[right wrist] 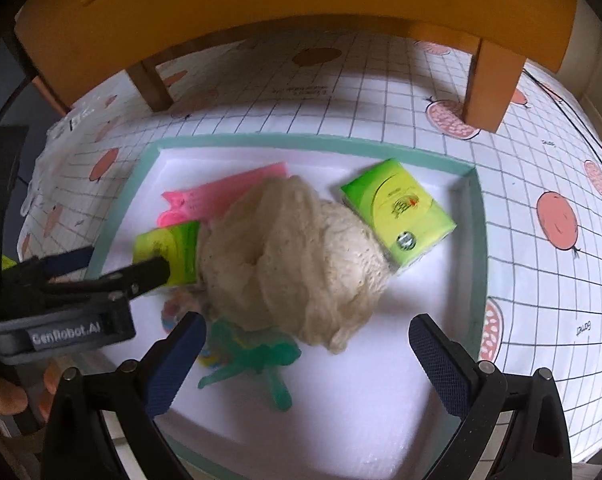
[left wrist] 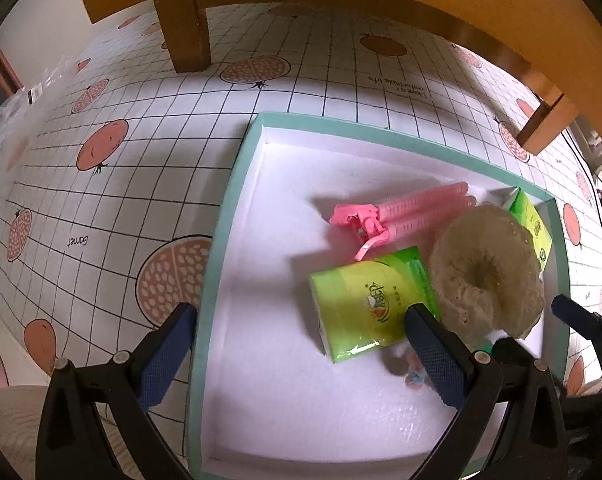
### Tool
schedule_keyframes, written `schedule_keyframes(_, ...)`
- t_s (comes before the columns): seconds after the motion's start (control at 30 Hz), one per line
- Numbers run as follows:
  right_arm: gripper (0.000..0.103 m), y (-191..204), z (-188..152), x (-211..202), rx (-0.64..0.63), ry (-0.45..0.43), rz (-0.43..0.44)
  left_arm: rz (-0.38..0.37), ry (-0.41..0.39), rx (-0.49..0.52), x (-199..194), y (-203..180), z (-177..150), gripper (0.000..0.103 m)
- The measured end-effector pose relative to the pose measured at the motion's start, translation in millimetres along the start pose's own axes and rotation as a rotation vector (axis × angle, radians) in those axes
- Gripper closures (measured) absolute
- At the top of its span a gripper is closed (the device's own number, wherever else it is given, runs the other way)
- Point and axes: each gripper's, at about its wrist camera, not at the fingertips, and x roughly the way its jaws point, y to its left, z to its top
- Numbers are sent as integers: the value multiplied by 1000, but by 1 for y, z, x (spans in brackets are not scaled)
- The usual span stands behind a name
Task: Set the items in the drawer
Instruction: 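Grasp the green tissue pack with left gripper while right grasps lace cloth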
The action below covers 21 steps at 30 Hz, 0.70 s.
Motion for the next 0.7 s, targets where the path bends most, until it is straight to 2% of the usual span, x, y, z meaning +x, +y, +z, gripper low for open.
schedule_keyframes(0.17, 11, -7, 7, -2, 33, -42, -5, -3, -42, 5, -9, -1, 2, 1)
schedule_keyframes(0.27, 22, -6, 8, -2, 29, -51, -4, 7, -83, 37, -18, -5, 3, 2)
schedule_keyframes(0.33, 29, -4, 9, 0, 27, -50, 9, -1, -76, 46, -17, -7, 3, 2)
schedule_keyframes(0.4, 44, -3, 8, 1, 25, -46, 10, -27, -55, 36, -12, -5, 2, 2)
schedule_keyframes(0.7, 80, -2, 6, -3, 26, -55, 75, -77, -32, 39, -1, -11, 1, 2)
